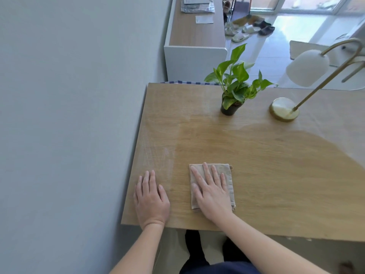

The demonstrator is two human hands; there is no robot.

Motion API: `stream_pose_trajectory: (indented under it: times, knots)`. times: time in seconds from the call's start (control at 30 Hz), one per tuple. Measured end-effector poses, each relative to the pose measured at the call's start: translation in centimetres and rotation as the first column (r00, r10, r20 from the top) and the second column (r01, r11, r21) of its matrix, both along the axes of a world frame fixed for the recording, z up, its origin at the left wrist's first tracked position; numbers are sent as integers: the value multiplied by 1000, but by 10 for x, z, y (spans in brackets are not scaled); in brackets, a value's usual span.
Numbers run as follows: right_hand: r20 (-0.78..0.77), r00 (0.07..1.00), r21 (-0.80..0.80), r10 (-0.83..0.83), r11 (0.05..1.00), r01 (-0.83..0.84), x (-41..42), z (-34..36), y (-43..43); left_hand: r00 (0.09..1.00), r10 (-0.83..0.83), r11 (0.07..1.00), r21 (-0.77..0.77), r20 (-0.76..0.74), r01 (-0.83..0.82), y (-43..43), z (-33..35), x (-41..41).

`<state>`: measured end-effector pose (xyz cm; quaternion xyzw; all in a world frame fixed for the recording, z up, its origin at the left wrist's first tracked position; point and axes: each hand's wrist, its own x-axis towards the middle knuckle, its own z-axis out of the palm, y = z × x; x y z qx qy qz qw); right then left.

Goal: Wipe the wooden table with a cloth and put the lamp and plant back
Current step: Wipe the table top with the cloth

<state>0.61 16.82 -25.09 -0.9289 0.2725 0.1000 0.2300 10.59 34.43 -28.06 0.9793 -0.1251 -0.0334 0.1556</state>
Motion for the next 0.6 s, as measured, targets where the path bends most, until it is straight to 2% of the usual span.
stream_pose_trajectory:
  times: [0.17, 0.43, 0.5, 0.6]
  knots:
    - [1, 1000, 80, 12, 997, -12, 0, 9, -9, 1000, 13, 1000, -14, -12, -14, -3, 3, -2]
    - [189, 982, 293, 4, 954, -60, -13, 32, -30, 1000, 20, 1000, -16, -8, -20, -3, 5, -3]
    - [246, 969, 287, -13, 956, -60, -21, 35, -41, 1000, 17, 1000, -22, -11, -18, -3, 5, -3]
    - [275, 956, 219, -99, 975, 38, -39, 36, -67, 1000, 16, 999, -34, -18, -16, -1, 3, -4]
